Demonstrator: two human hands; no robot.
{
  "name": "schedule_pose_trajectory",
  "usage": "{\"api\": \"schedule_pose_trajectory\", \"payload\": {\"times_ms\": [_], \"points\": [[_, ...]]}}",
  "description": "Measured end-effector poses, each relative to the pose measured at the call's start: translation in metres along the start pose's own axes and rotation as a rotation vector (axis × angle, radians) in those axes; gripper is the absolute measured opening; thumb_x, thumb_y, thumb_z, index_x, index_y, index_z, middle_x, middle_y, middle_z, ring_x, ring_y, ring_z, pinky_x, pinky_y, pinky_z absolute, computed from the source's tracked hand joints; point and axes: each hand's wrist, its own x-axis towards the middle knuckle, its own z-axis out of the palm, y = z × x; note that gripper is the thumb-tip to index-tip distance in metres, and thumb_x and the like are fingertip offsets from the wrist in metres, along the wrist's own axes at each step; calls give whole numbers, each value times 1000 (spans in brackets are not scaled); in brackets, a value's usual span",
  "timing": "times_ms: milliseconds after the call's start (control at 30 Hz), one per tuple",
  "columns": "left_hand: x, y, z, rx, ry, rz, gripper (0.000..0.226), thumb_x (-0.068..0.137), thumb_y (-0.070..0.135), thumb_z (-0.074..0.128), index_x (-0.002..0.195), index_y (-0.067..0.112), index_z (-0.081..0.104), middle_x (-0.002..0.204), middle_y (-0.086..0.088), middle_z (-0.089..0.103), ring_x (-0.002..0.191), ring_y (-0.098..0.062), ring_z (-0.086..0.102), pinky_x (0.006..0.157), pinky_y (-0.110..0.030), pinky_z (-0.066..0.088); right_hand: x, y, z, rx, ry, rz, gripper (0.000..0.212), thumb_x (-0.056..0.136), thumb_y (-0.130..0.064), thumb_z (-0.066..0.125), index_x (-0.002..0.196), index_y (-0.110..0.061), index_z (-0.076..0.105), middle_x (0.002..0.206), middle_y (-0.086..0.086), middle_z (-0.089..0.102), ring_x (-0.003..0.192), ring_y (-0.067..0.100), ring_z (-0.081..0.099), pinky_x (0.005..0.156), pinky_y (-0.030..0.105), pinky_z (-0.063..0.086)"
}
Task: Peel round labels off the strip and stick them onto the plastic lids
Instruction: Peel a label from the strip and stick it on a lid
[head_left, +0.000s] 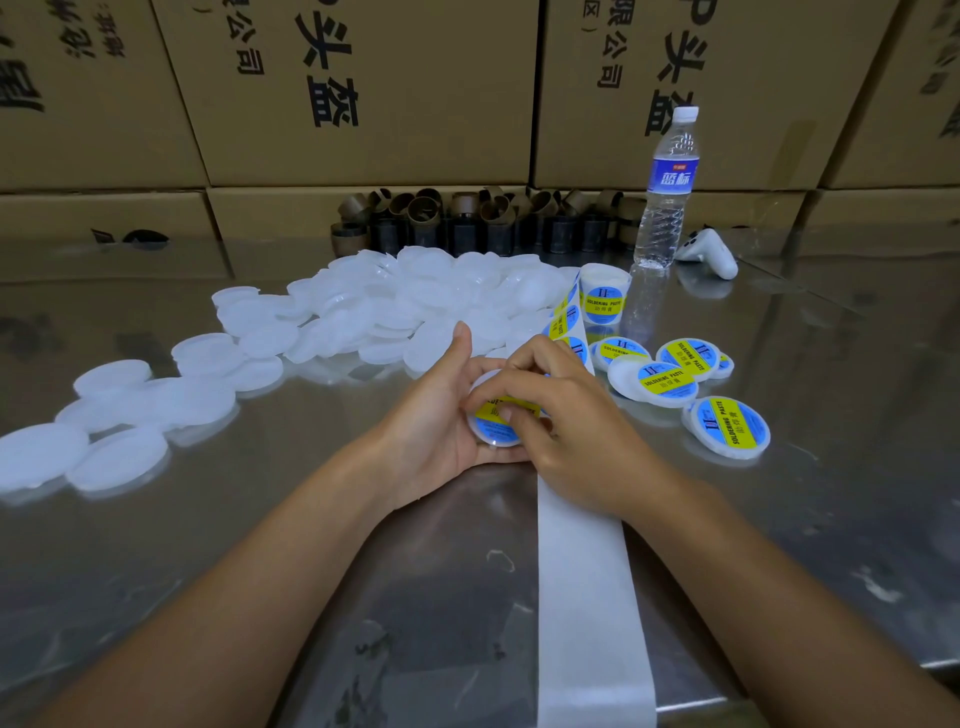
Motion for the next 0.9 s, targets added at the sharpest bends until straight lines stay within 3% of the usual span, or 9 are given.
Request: {"api": "schedule_pose_trajectory", "payload": {"times_ms": [233, 400, 533, 633, 700, 800, 900], "points": [[0, 0, 0, -5, 19, 4, 80, 97, 59, 14, 136, -5, 41, 134, -25, 53, 106, -30, 63, 91, -46, 52, 0, 0, 0, 4, -12, 12, 32, 86, 2, 55, 99, -23, 71, 90, -8, 40, 91, 12, 41, 80, 20, 36], [-2, 0, -1, -29, -54, 7, 76, 96, 58, 16, 120, -2, 55, 111, -15, 65, 92, -21, 69, 87, -40, 55, 0, 1, 0, 6, -14, 19, 31, 86, -1, 57, 100, -25, 71, 89, -9, 39, 90, 10, 40, 74, 14, 32], [-3, 1, -3, -32, -133, 11, 75, 96, 54, 23, 134, -5, 46, 130, -22, 55, 109, -28, 61, 100, -43, 47, 0, 3, 0, 11, -4, 26, 30, 88, -4, 57, 101, -27, 70, 89, -12, 38, 90, 8, 40, 69, 12, 30], [-5, 1, -4, -87, -188, 30, 54, 91, 33, 46, 126, -8, 50, 123, -23, 57, 103, -28, 63, 94, -40, 50, 1, 5, 1, 16, 28, 30, 30, 87, -3, 57, 99, -27, 71, 89, -12, 40, 90, 6, 39, 70, 11, 29], [-6, 1, -6, -113, -240, 58, 41, 80, 15, 46, 114, -5, 56, 110, -17, 59, 93, -23, 65, 86, -37, 55, 2, 5, 1, 17, 65, 31, 30, 85, -2, 57, 99, -24, 71, 89, -9, 42, 89, 5, 37, 70, 9, 30], [-8, 2, -7, -57, -286, 83, 53, 61, -1, 41, 112, -3, 57, 107, -15, 57, 93, -20, 63, 84, -35, 55, 1, 5, 2, 26, 91, 34, 30, 84, -1, 56, 100, -22, 71, 90, -5, 45, 89, 7, 38, 72, 6, 30], [-7, -1, -6, 36, -245, 95, 60, 61, -11, 36, 119, -4, 52, 104, -17, 60, 95, -22, 65, 82, -33, 55, 1, 4, 1, 14, 83, 40, 27, 84, -6, 53, 97, -22, 70, 89, -3, 45, 90, 8, 39, 76, 8, 30]]}}
